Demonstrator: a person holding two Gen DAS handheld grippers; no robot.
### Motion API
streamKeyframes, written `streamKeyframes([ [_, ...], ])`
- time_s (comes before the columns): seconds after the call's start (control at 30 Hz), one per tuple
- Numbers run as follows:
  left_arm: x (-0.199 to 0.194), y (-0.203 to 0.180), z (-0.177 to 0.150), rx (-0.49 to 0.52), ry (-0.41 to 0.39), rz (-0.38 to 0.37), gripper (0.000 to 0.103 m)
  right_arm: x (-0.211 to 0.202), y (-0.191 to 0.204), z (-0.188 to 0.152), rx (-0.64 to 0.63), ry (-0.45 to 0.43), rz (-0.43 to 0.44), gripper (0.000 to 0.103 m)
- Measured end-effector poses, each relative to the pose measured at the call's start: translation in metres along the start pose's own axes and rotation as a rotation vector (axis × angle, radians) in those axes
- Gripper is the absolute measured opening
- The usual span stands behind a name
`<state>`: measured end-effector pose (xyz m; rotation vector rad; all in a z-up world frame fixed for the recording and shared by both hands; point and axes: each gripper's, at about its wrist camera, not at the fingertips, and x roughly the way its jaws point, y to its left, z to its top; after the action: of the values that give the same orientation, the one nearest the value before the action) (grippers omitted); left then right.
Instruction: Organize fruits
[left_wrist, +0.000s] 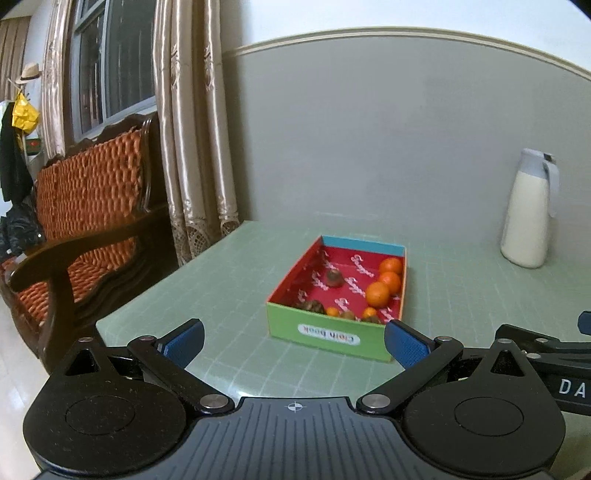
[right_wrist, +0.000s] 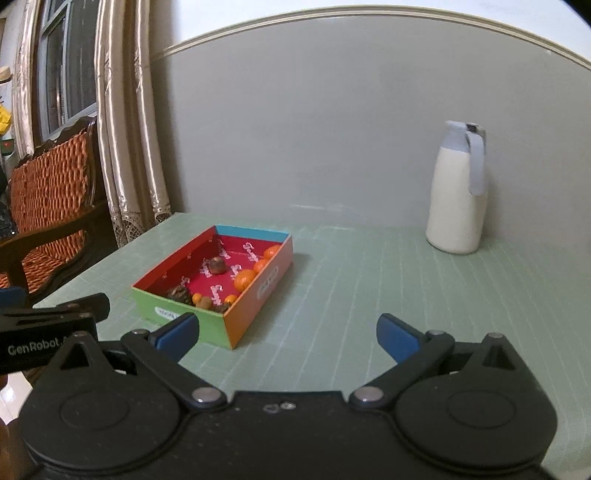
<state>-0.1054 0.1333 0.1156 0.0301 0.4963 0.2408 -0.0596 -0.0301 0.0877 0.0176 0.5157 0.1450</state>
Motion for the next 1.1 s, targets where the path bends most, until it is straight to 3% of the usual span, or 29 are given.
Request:
streamKeyframes([
  [0.6,-0.005,-0.006,-0.008,0.02,0.019,0.007,0.103,-0.013,0.002,-0.01,0.035,0.002,-0.059,0.103],
  [1.1,-0.004,-0.001,-0.012,0.015,0.02,0.014,0.103,-0.009,0.005,-0.013,0.027,0.012,-0.046,0.103],
])
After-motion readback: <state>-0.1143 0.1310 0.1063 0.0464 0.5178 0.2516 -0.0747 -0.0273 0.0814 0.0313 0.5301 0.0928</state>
